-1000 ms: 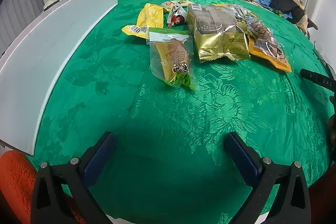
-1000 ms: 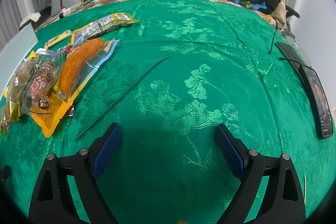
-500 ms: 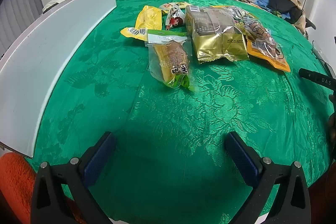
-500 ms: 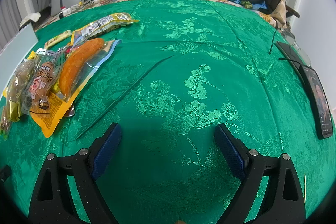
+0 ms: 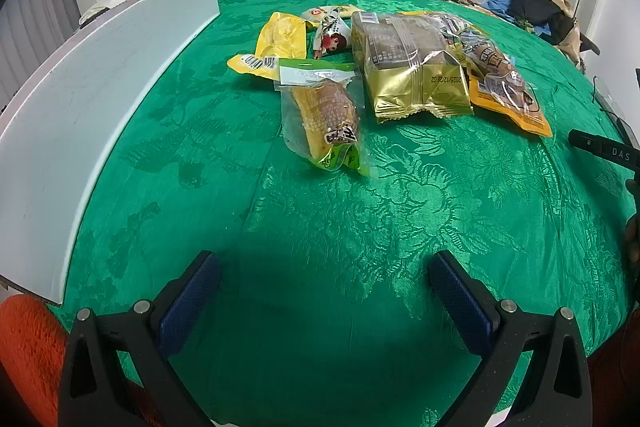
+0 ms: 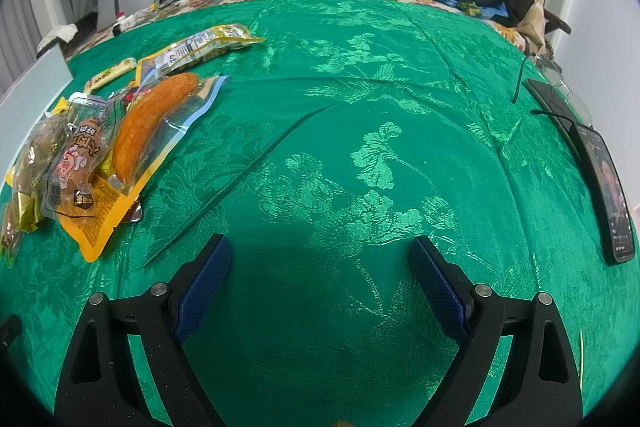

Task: Organize snacks
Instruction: 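Move the left tool toward the clear bag with green label, then grasp the clear green-labelled snack bag with the left gripper while the right tool approaches the gold bag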

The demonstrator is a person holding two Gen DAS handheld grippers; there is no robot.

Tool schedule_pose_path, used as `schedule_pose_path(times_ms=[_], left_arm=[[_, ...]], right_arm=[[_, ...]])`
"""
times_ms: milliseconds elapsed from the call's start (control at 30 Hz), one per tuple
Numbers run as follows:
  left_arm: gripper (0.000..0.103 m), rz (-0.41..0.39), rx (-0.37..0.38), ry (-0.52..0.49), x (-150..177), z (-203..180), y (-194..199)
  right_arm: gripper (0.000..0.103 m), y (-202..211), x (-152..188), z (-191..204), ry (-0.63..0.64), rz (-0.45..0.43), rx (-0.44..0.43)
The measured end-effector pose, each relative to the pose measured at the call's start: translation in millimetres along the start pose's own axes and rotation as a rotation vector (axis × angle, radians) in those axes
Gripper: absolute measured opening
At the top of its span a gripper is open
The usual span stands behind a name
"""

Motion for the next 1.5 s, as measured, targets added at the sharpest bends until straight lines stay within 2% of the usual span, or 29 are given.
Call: schedule_pose_path(times_ms=[167,367,467,600,667,800,900,967,1000,1033,1067,1167,1267,1300,1400,1500], left_arm=[[0.103,0.056,0.039,0.007,-6.3,10.3,-1.3],[0.103,0.021,0.110,0.155,-11.8,46.1,4.8],[0.102,0.007,0.108,0.165,-28.9,61.2,5.8],[0.102,-0.007,0.132,0.123,-58.7,62.9,4.8],[0.102,0.025,0.111,0.065,-73.7,56.0,-5.1],[0.091,0.134,0.053,-0.038,-92.3,39.6,-36.7],[0.090,0.159,0.067,-0.023,-96.8,40.6,-49.6],[0.074,0.143,0.096,0.000,-97.8,45.6,-49.6],[0.050,0.134,0.140,0.014,-97.4,47.8,-47.6],[0.037,0.145,0.165,0.019,-96.1,48.6,-47.0],[0.037,0.159,0.174,0.021,-92.0,51.6,-46.0],[0.036,0.175,0.189,0.012,-77.9,58.5,-40.2],[0.037,0.193,0.255,0.014,-65.7,67.6,-32.9],[0.042,0.193,0.259,0.013,-63.3,69.7,-31.4],[0.074,0.198,0.203,-0.006,-65.3,69.2,-30.0],[0.079,0.191,0.158,-0.040,-66.2,61.9,-33.5]], right_arm=[[0.093,0.2,0.1,-0.5,0.000,0.000,0.000],[0.093,0.0,-0.1,0.0,0.000,0.000,0.000],[0.093,-0.1,-0.1,0.1,0.000,0.000,0.000],[0.093,-0.1,0.0,-0.3,0.000,0.000,0.000],[0.093,-0.3,-0.1,0.0,0.001,0.000,0.001],[0.093,-0.3,-0.1,0.1,0.001,0.000,0.001],[0.093,-0.3,-0.1,0.2,0.001,0.000,0.001],[0.093,-0.4,-0.1,0.3,0.001,0.000,0.001],[0.093,-0.3,0.0,0.3,0.001,0.000,0.001],[0.093,-0.4,0.0,0.4,0.001,0.000,0.001],[0.093,-0.2,0.1,0.1,0.001,0.000,0.001],[0.093,-0.3,0.0,0.4,0.001,0.000,0.001],[0.093,-0.3,0.0,0.5,0.001,0.000,0.001],[0.093,-0.3,0.0,0.5,0.001,0.000,0.001],[0.093,-0.3,0.0,0.4,0.001,0.000,0.001],[0.093,-0.3,0.0,0.4,0.002,0.000,0.001]])
Point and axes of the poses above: each gripper's, at about its wrist camera, not at the fingertips, and y roughly against the way its jaws point, z to its left, x to its underside, the point moved 3 cm from there along -y, roughly the way its jaws point, and after that the axes turned 14 degrees about -y, right-handed, at the moved point
